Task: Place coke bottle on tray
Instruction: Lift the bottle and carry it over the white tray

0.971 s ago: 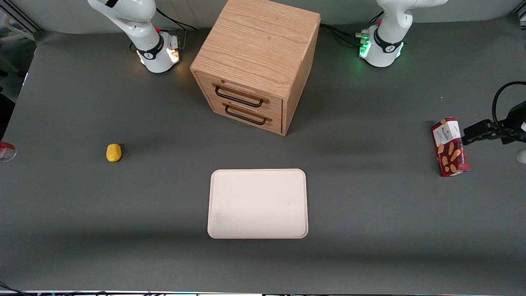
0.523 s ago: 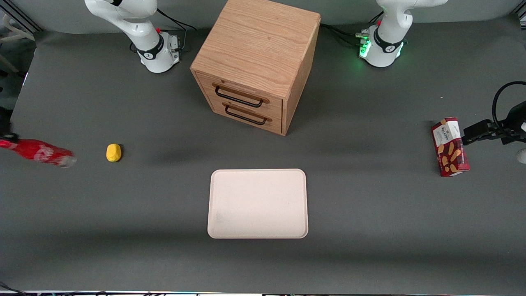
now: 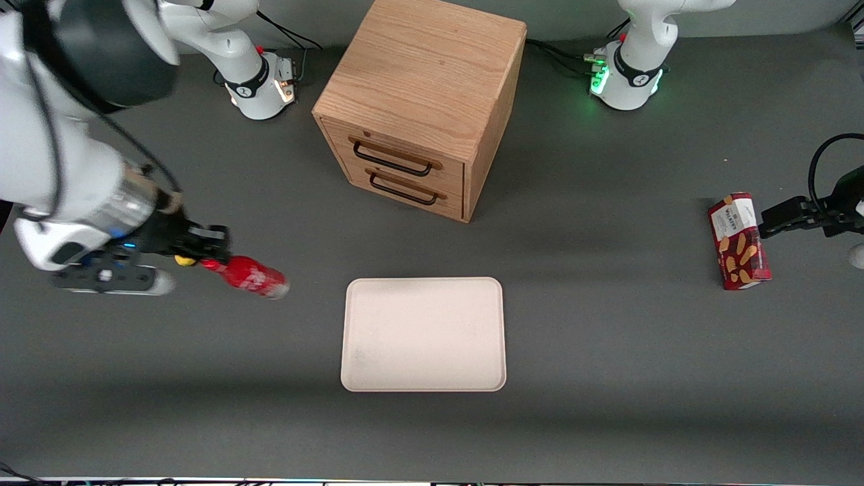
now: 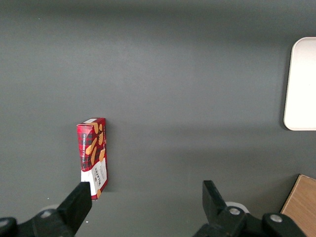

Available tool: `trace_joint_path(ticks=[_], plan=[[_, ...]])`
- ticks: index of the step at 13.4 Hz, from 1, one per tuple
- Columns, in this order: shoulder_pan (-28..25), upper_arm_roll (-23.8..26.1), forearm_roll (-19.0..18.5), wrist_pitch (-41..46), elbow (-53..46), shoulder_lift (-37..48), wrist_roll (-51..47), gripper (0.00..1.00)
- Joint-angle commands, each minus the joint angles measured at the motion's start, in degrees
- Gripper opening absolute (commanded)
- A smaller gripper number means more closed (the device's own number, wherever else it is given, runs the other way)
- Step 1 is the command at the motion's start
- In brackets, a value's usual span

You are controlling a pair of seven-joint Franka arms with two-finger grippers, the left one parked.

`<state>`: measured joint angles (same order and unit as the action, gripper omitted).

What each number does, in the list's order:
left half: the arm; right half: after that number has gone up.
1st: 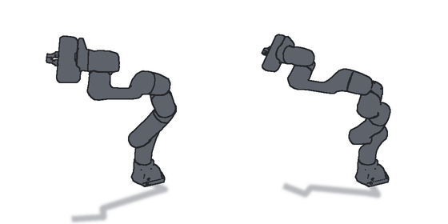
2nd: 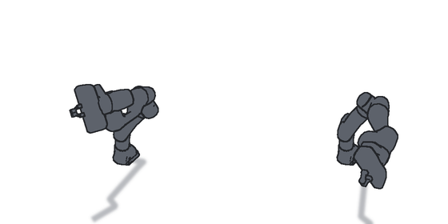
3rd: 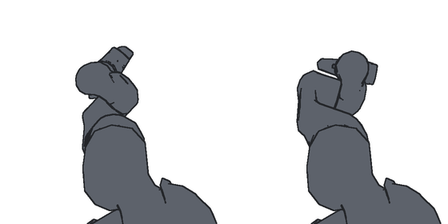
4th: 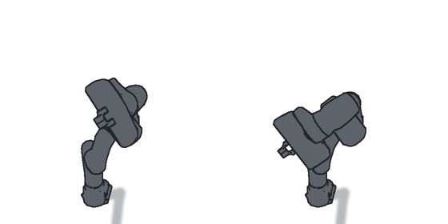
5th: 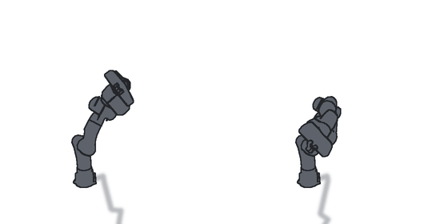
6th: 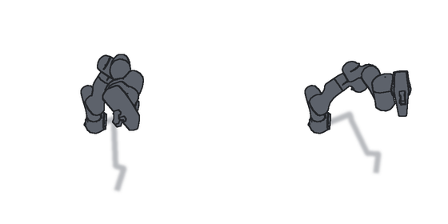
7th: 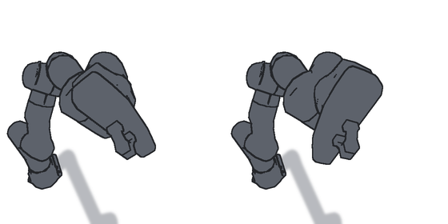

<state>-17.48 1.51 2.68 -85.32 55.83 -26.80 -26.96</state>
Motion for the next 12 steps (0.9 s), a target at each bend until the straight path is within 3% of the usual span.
trace_joint_path(ticks=[1, 4, 7, 12], plan=[[-1.9, 3.3, 0.7, -3.2, -1.5, -2.4, -13.2, 0.00], [-6.2, 3.4, 0.5, -5.5, -4.2, -6.4, -23.8, 0.00], [-5.8, 3.2, 0.3, -6.1, -4.1, -8.0, -22.5, 0.00], [-6.2, 3.2, -7.2, -10.0, -4.1, -15.6, -16.5, 0.00]])
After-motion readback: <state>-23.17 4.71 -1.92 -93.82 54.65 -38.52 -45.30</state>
